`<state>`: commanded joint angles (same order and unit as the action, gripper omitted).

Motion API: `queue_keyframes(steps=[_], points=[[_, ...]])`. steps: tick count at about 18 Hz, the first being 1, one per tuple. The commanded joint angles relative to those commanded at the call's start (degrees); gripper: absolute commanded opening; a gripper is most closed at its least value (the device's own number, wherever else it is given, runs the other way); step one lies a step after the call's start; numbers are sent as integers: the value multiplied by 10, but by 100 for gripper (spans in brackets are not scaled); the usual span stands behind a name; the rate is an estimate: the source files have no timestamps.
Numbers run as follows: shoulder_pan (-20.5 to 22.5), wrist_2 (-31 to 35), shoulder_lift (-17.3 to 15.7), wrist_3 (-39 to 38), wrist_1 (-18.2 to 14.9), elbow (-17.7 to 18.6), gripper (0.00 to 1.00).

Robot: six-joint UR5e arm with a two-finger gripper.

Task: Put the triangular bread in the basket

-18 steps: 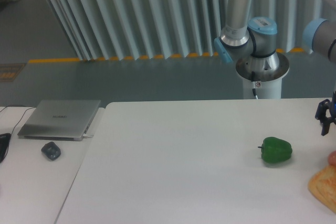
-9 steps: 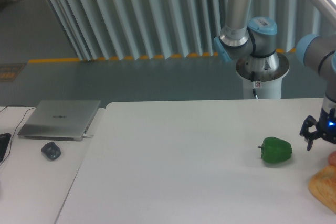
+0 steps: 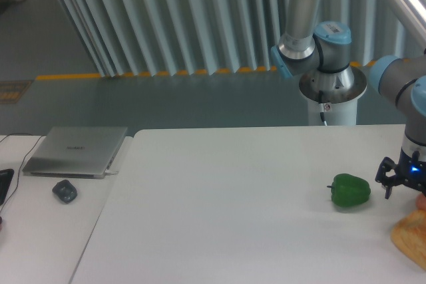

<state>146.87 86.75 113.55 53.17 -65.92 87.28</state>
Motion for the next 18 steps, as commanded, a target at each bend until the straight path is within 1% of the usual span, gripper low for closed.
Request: queue_keyframes(steps=[4,5,6,9,10,14,17,18], points=[[-3,0,8,-2,9,2,100],[-3,0,11,-3,14,4,100],[-4,2,14,-2,28,6,100],[-5,10,22,-2,40,6,100],[-8,16,26,-2,50,7,100],[-8,22,41,3,59,-2,100],[-7,23,50,3,76,-4,100],[-7,23,51,3,76,-5,100]])
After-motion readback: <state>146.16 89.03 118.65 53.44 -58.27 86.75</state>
